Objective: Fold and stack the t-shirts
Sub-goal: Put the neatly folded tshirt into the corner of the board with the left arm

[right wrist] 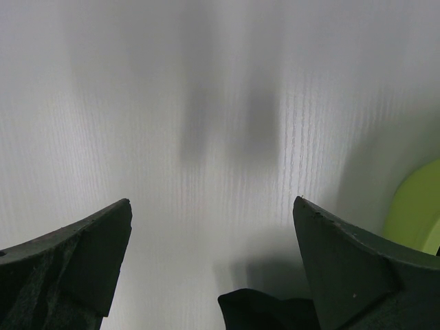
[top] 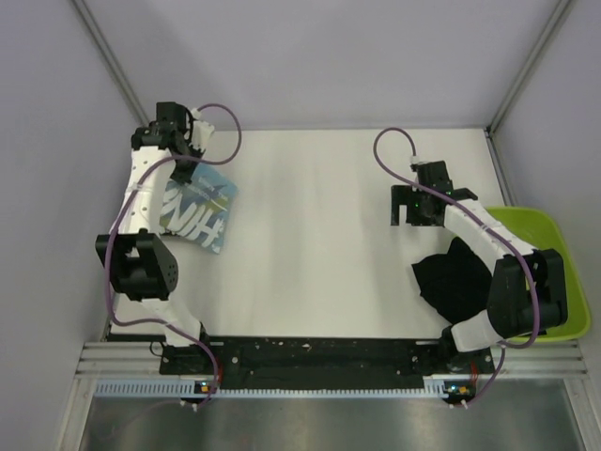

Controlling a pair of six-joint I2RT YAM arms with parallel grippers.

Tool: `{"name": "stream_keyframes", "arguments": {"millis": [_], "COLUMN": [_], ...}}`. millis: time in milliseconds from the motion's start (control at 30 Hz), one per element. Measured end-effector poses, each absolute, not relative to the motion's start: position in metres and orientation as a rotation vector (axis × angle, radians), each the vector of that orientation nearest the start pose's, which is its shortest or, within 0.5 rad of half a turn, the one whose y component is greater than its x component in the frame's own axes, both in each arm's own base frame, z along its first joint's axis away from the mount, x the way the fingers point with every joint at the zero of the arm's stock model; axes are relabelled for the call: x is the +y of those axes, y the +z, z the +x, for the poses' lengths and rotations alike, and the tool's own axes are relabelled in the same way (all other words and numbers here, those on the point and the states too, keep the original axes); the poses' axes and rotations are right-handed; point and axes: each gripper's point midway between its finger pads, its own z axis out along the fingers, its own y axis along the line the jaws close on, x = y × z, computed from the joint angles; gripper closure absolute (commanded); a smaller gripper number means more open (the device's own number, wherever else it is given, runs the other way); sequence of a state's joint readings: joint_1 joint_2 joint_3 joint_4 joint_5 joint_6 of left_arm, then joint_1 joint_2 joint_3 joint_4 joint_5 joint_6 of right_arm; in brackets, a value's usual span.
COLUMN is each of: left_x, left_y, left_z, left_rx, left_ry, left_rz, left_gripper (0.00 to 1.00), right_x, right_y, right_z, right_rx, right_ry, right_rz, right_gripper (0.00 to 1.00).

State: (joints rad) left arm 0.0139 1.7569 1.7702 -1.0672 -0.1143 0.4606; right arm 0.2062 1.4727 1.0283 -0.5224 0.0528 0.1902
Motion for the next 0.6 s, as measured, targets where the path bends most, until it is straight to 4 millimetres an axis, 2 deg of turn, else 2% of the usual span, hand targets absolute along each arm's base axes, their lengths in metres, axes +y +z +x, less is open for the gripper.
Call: {"name": "stream_keyframes", "arguments": {"millis": [133,267,433,600], "left_x": [0.059,0.07,0.085,0.111], "left_y": [0.228,0.241,0.247,0.244], "left_z": [0.408,0.407,0.406,0.405], "left_rx": [2.543,2.518,2.512,2.528], "left_ry": [0.378,0.43,0.464,0.494], "left_rz": [0.525,0.521,0.502,0.44], "left_gripper": [1.0,1.0,1.0,1.0], "right_x": [0.069,0.069,0.069,0.068], "right_y": [0.096,0.096,0.096,0.096], "right_z": [0.342,0.342,0.342,0.342], "right_rx": [2.538,2.538,2.538,2.539], "right_ry": [0.084,0.079,0.078,0.077], "right_rz": [0.001,-0.003,-0.005,-0.006], "right_gripper": [0.01,0.01,0.01,0.01]}}
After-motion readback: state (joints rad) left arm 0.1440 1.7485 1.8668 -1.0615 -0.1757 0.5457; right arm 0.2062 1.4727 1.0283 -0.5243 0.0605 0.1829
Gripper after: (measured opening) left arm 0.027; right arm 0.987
